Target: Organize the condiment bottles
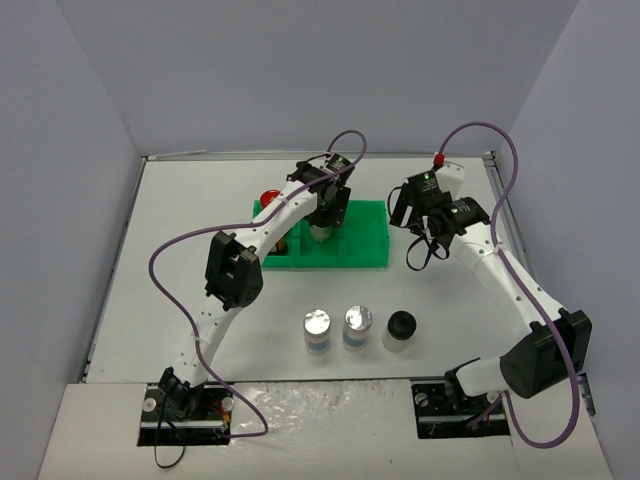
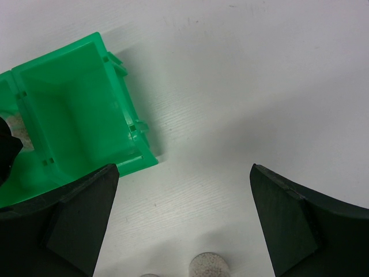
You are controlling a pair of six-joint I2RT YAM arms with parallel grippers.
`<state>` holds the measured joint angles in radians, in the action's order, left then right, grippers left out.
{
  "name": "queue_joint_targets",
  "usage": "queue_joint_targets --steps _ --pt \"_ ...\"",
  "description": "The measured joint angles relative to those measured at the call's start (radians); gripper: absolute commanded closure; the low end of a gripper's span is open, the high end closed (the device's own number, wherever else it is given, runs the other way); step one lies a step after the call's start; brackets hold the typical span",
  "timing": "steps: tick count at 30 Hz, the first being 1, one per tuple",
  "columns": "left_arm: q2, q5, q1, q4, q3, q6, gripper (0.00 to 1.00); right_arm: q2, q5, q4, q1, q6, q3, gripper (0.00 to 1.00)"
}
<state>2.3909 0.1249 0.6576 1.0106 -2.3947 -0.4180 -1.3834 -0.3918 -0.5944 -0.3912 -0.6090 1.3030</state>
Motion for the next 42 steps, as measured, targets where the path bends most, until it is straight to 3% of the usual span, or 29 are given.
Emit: queue_joint_targets --steps 10,15,27,42 --pt "0.003 0.011 -0.001 -0.019 0.0 0.02 0.23 0.0 0.007 0.0 0.0 0.0 -0.005 0.05" --pt "0.003 0.031 -0.006 -0.051 0.001 0.03 0.15 0.0 0.008 0.001 0.0 0.0 -0.01 0.05" --pt "-0.026 0.073 -0.006 -0.14 0.105 0.057 0.14 0.019 0.02 0.0 0.0 0.004 -0.019 0.06" --pt "-0.24 0.108 -0.005 -0.216 0.113 0.135 0.14 0.072 0.098 -0.035 -0.003 0.005 -0.112 0.06"
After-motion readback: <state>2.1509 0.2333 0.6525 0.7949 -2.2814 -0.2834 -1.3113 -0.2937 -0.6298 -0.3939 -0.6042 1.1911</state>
